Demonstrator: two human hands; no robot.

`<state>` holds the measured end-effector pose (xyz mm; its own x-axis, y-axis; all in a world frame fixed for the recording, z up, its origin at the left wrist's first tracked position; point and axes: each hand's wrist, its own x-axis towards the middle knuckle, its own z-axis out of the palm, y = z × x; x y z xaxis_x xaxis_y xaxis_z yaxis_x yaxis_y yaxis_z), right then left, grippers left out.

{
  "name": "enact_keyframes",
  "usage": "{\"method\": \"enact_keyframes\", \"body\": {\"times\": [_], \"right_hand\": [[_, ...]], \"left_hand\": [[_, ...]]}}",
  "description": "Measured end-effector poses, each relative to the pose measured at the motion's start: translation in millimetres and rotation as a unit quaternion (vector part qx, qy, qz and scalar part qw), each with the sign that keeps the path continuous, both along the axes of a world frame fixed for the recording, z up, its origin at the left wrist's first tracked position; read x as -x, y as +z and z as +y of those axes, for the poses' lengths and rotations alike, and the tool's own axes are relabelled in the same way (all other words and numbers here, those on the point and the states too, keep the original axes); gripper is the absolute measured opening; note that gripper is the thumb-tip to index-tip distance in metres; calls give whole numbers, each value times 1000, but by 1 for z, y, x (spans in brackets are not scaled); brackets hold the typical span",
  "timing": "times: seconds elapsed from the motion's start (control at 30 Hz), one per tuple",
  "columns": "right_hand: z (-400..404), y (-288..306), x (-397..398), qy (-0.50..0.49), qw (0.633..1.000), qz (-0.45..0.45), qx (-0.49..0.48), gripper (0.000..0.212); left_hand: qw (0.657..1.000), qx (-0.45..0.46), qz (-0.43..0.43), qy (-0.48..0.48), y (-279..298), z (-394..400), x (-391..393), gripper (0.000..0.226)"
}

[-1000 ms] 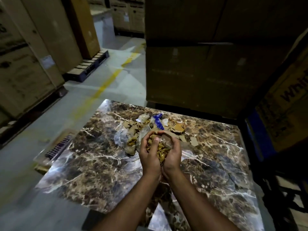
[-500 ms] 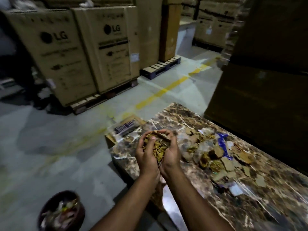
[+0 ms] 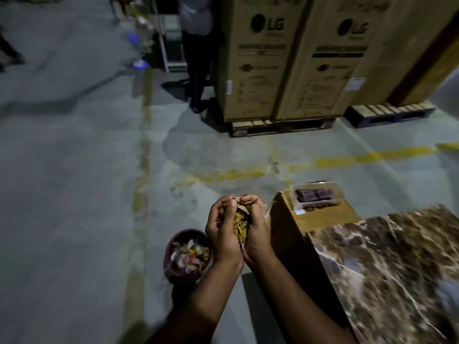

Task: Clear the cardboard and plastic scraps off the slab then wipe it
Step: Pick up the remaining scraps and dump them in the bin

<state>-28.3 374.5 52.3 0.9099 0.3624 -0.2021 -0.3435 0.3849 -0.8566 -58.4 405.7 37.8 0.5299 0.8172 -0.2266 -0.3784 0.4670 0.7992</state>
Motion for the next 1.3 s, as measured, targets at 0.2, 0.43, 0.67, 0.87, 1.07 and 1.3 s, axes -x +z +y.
{"method": "enact_keyframes", "body": {"times": [0.2,0.43,0.67,0.87,1.07,1.3], "right_hand": [[99,-40,6,78,995,59,-7,25],[182,-150,-24,170,981,83,50,22],[223,-352,-43,209,960,146,118,40],[232,-514,-59,260,942,26,210,33],[226,-629,-86,413,855,-122,288,35],[225,-645,-119,493,741,-259,375,66]], "left_hand": [[994,55,40,83,-34,93,9,19],[969,124,120,177,-141,168,-12,20],[904,92,329,257,-334,195,-21,38],[878,15,425,221,-482,207,-33,23],[881,-100,439,147,-600,225,-23,23],[791,-311,524,-57,-646,244,23,42]]}}
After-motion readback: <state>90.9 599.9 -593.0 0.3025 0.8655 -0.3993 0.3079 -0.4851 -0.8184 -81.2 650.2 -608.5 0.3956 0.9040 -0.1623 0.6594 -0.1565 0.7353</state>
